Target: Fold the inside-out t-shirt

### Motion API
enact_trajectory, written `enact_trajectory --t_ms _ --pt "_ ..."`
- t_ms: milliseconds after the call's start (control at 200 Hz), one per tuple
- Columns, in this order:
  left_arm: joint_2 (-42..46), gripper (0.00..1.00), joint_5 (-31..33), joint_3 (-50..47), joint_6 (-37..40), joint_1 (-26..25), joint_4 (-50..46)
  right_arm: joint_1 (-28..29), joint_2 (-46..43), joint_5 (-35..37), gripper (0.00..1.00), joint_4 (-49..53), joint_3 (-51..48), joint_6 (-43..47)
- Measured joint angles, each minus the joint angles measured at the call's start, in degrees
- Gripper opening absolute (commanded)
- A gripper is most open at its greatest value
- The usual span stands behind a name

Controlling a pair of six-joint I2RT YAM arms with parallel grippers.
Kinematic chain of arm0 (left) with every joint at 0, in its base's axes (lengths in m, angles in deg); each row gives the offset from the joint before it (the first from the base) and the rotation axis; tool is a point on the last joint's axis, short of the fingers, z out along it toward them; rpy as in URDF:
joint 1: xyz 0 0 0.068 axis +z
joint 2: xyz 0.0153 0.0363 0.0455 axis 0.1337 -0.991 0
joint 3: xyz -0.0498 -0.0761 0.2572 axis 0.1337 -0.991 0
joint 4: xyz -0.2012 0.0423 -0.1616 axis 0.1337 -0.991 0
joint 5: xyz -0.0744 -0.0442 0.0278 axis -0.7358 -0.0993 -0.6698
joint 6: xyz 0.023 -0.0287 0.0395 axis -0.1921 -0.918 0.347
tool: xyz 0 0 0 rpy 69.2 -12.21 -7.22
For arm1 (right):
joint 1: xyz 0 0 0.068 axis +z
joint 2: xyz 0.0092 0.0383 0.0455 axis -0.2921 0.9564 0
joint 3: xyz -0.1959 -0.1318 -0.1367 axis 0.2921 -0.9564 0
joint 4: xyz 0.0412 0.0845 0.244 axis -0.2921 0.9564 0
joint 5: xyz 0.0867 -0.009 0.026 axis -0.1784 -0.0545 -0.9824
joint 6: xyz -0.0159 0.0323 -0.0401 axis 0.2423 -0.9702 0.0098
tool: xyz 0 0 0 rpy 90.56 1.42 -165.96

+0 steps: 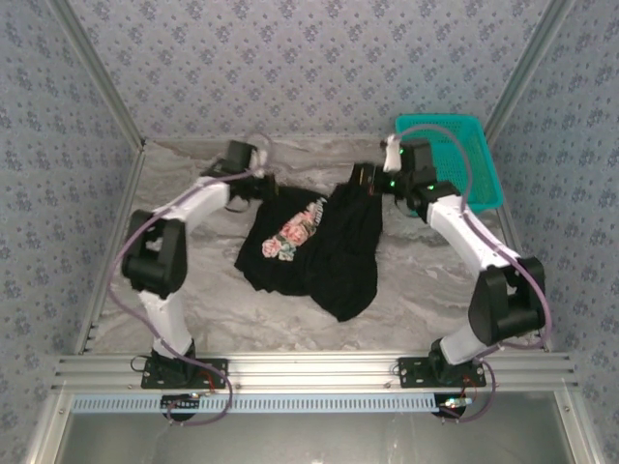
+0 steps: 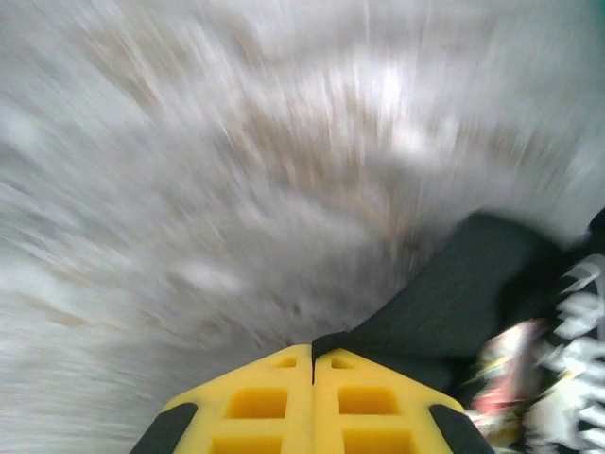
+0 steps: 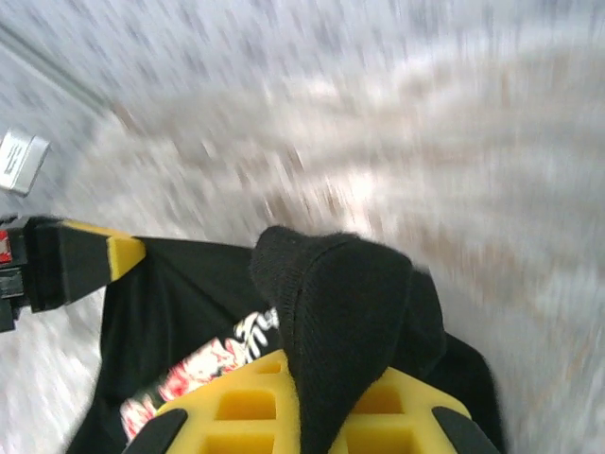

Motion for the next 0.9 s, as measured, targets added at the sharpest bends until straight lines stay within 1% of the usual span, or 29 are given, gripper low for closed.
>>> enact_trajectory --t_ms 95,165,220,290,390,480,505,530,580,619,689,749,794,839,899 --pt "9.68 0.00 0.59 2.12 -1.92 6.51 3.17 -0.33 -3.67 0.70 0.00 -1.53 6.43 0.98" --pt "15.93 0.00 1.16 4.42 -2.54 9.84 5.55 -0.37 -6.27 1.01 0.00 -2.58 10.12 1.84" --pt "20.94 0.00 1.70 5.18 -2.69 11.04 7.26 -0.35 -8.37 1.07 0.00 -3.43 11.54 2.49" --pt "27.23 0.00 2.16 4.94 -2.54 11.15 8.28 -0.35 -11.65 0.87 0.00 -3.98 11.67 3.48" --pt "37.03 0.00 2.91 0.35 -2.25 10.75 9.53 -0.37 -17.25 -0.07 0.00 -4.81 8.76 4.87" --pt "45.70 0.00 4.13 -9.29 -2.56 10.69 9.46 -0.35 -24.20 -1.14 0.05 -5.66 0.68 5.31" --pt "48.09 0.00 4.52 -12.44 -3.02 10.69 8.96 -0.35 -26.25 -1.29 0.08 -5.60 -2.16 5.27" --pt "50.21 0.05 4.81 -15.78 -3.43 10.69 8.15 -0.35 -28.06 -1.46 0.13 -5.14 -5.27 5.07" --pt "53.68 0.20 5.22 -22.86 -4.66 10.69 6.84 -0.35 -31.52 -1.64 0.24 -4.20 -11.58 4.17" --pt "55.78 0.26 5.53 -29.00 -5.84 10.69 4.50 -0.31 -33.83 -1.73 0.31 -2.95 -16.96 3.04" --pt "58.55 0.40 5.92 -39.12 -8.02 10.69 -0.33 -0.02 -36.94 -0.92 0.41 0.07 -26.45 0.28" --pt "59.78 0.51 6.43 -47.23 -9.84 10.69 -5.05 0.52 -38.77 1.20 0.47 4.09 -34.29 -2.32" --pt "61.27 0.60 6.40 -51.76 -10.78 10.67 -8.44 0.94 -39.74 2.91 0.51 7.06 -38.32 -3.91" --pt "62.69 0.65 6.51 -54.21 -11.72 10.14 -10.51 1.31 -40.26 4.63 0.52 9.40 -40.54 -5.25" --pt "63.21 0.70 6.86 -54.80 -12.81 8.02 -10.45 1.79 -39.52 6.84 0.54 10.47 -40.83 -6.14"
